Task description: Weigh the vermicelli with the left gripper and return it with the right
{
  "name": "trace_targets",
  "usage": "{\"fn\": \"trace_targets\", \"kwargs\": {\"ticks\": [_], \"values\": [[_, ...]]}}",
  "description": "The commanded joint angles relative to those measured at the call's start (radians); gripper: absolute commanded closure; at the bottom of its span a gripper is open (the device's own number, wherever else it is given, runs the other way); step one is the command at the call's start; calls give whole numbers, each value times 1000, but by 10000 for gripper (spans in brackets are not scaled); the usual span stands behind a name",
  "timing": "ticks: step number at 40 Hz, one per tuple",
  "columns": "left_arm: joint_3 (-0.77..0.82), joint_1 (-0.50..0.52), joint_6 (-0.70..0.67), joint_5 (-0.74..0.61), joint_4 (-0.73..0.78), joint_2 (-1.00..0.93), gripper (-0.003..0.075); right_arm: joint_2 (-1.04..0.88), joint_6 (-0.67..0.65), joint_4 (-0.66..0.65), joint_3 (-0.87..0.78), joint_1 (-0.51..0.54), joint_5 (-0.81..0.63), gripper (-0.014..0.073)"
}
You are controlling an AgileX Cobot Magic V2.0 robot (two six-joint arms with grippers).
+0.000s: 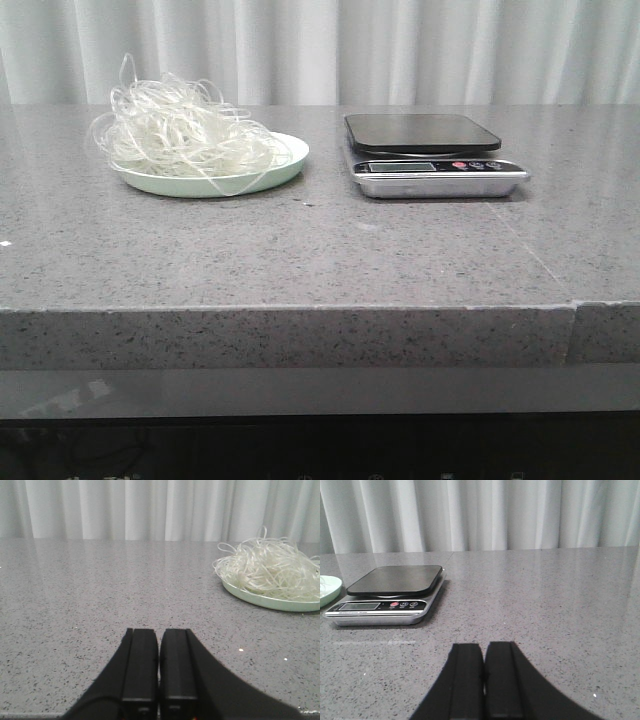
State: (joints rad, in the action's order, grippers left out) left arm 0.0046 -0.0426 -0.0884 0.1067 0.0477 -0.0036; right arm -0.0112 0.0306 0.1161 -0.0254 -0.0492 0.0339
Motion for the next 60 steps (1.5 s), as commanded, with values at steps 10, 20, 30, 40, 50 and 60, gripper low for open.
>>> {"fn": "trace_targets", "kwargs": {"ticks": [10,20,30,40,50,60], "values": [[38,-1,-5,-87,-10,-24,565,-16,0,-3,2,5,-93,429],[38,-1,-5,-87,1,-24,565,-16,0,-3,2,5,-93,429],[38,-1,-5,-88,1,-24,565,-16,0,-3,2,5,-100,429],[-13,-1,-5,-157,-2,-24,565,-16,0,-3,76,5,-42,429],[-273,-1,-5,-98,3,-15,565,-4,0,-3,321,5,122,429],[-543,-1,-5,51,3,102,565,137,0,-3,562,5,257,429]]}}
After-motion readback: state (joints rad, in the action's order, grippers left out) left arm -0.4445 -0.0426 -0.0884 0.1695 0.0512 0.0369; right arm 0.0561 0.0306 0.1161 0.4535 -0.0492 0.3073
